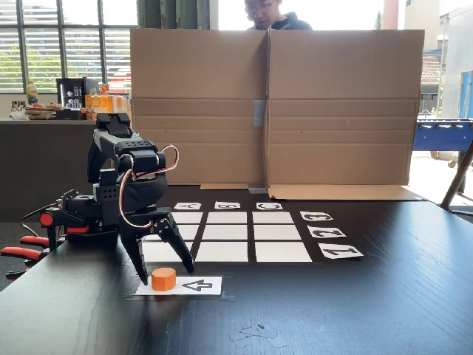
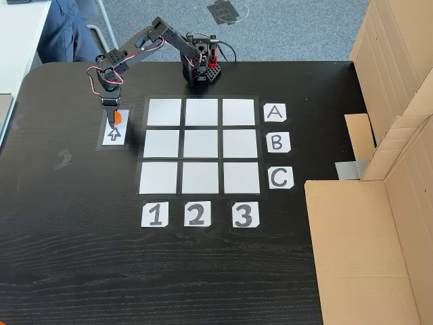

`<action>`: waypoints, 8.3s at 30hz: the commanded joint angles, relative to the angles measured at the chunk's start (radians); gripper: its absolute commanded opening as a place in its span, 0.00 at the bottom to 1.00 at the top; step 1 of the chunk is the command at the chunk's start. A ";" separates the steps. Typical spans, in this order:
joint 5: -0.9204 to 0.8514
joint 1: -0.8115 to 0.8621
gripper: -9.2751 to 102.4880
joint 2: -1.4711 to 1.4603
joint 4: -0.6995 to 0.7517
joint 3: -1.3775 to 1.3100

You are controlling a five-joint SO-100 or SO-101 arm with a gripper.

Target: Pick up the round, orange token and place it in the grid on square A1.

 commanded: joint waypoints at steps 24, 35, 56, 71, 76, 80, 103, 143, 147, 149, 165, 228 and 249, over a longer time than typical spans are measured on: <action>-0.008 -0.020 0.30 -0.012 0.005 -0.038; 0.000 -0.020 0.27 -0.014 -0.002 -0.038; -0.009 -0.028 0.18 0.006 0.005 -0.041; -0.009 -0.020 0.17 0.287 0.135 -0.034; -0.011 -0.015 0.17 0.428 0.184 0.000; -0.015 -0.012 0.17 0.577 0.184 0.081; -0.066 -0.115 0.17 1.327 0.190 0.787; 0.100 -0.281 0.16 1.177 -0.160 1.270; 0.152 -0.287 0.16 1.190 -0.204 1.299; 0.172 -0.287 0.16 1.181 -0.224 1.302; 0.225 -0.281 0.16 1.029 -0.290 1.308; 0.192 -0.238 0.41 1.104 -0.311 1.278; 0.146 -0.069 0.41 1.460 -0.137 0.882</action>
